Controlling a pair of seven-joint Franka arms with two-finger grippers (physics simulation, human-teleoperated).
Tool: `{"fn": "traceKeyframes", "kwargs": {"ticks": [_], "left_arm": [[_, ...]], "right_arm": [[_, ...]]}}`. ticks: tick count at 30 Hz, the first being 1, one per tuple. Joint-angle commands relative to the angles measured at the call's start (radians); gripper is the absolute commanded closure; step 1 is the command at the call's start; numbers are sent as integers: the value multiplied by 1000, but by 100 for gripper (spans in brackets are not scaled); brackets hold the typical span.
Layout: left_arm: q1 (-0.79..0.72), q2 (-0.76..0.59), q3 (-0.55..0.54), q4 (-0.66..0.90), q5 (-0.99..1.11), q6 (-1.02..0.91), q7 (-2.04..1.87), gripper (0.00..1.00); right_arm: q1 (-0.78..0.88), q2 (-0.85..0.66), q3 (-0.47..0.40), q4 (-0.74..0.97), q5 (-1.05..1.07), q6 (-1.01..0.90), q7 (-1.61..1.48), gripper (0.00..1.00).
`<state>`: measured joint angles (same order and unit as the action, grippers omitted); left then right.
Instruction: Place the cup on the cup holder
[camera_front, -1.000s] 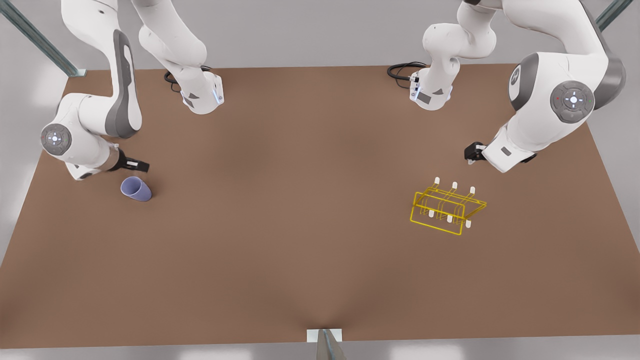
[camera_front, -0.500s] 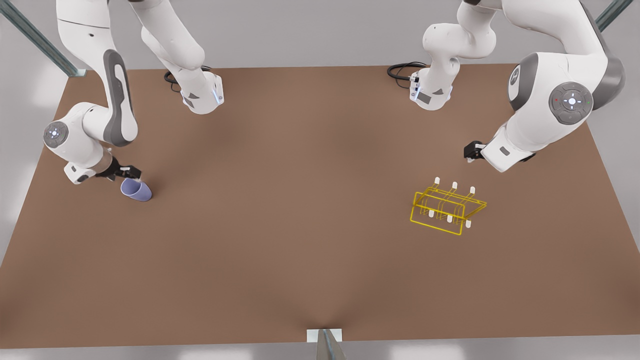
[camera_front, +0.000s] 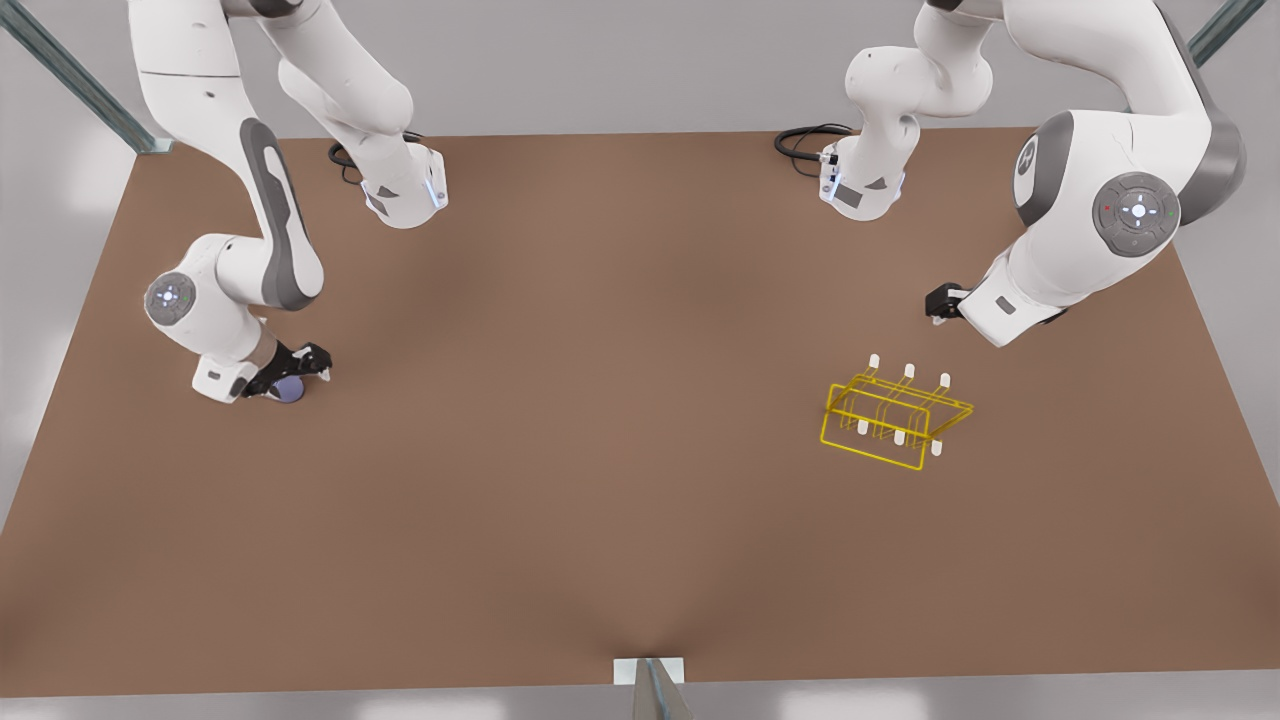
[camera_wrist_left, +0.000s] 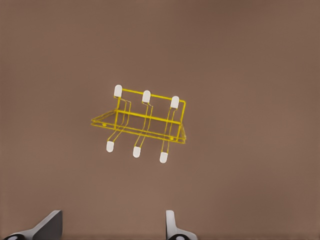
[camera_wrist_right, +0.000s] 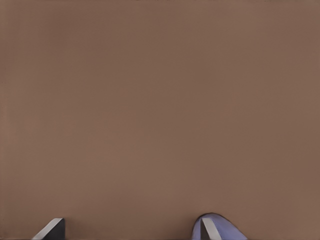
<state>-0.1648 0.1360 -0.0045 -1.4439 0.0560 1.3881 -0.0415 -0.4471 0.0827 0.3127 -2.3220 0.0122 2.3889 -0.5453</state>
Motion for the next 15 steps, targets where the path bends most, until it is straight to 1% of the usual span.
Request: {"fn": "traceKeyframes", "kwargs": {"ticks": [1, 9, 11, 12, 13, 15], "left_arm": [[-1, -1, 0, 0, 1, -9, 2, 0], [-7, -1, 0, 0, 1, -11, 0, 0], [-7, -1, 0, 0, 1, -11, 0, 0], [-7, -1, 0, 0, 1, -11, 0, 0], [-9, -3, 0, 0, 1, -12, 0, 0], [-9, -3, 0, 0, 1, -17, 0, 0]], "right_arm": [[-51, 3, 0, 1, 2, -16, -202, 0], [-52, 0, -1, 3, 0, -70, -4, 0], [10, 5, -90, 4, -1, -71, 31, 0], [57, 3, -159, 3, -1, -71, 36, 0], [53, 2, -162, -2, -1, -73, 37, 0], [47, 2, -198, -8, -1, -96, 38, 0]]}}
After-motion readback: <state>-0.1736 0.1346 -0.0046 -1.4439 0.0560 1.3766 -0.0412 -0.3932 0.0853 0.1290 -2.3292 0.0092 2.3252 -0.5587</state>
